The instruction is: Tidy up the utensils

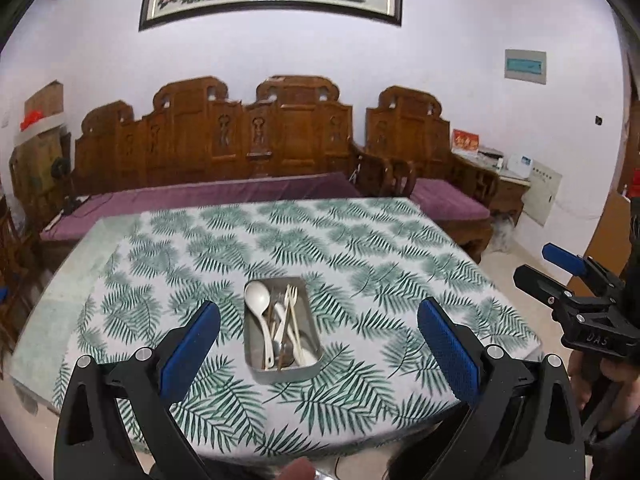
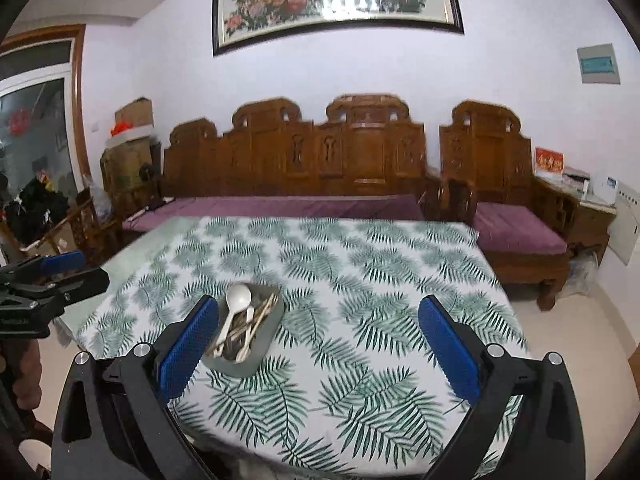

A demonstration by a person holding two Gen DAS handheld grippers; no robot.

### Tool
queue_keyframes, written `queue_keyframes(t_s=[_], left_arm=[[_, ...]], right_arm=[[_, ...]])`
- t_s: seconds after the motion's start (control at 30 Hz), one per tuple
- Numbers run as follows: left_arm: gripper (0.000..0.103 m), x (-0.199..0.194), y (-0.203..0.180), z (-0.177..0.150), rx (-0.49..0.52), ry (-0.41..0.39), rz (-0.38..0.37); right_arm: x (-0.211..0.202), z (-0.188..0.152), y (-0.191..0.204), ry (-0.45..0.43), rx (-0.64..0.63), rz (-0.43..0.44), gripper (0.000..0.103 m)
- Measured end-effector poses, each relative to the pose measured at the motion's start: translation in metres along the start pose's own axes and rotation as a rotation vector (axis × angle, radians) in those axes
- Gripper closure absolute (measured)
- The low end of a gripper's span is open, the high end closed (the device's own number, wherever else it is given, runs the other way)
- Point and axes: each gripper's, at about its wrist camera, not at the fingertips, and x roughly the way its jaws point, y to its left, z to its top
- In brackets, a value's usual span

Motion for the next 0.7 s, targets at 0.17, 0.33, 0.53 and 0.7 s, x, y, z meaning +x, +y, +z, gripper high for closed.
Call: queue_keyframes(t_s=[0.17,0.33,0.53,0.7], left_arm=[[0.008,-0.019,-0.011,0.014,0.014,-0.046,-0.016],[0.008,-0.033,-0.018,0.022,0.023,-0.083,-0.033],[0.008,-0.045,-0.021,0.022,0.023,-0.109,-0.048],[0.008,-0.045,-0.022,0.019,0.026,-0.108,-0.050]], right_arm=[[-0.024,0.017,0.002,-0.050,-0.004,0.014,0.003],[-0.041,0.029,0.006,-0.085,-0.019,0.028,0.003],[-0.053,0.035,0.012,-0.102,-0.026,0.044,0.003],[-0.055,0.034,0.015,-0.101,-0.030,0.052,0.003]])
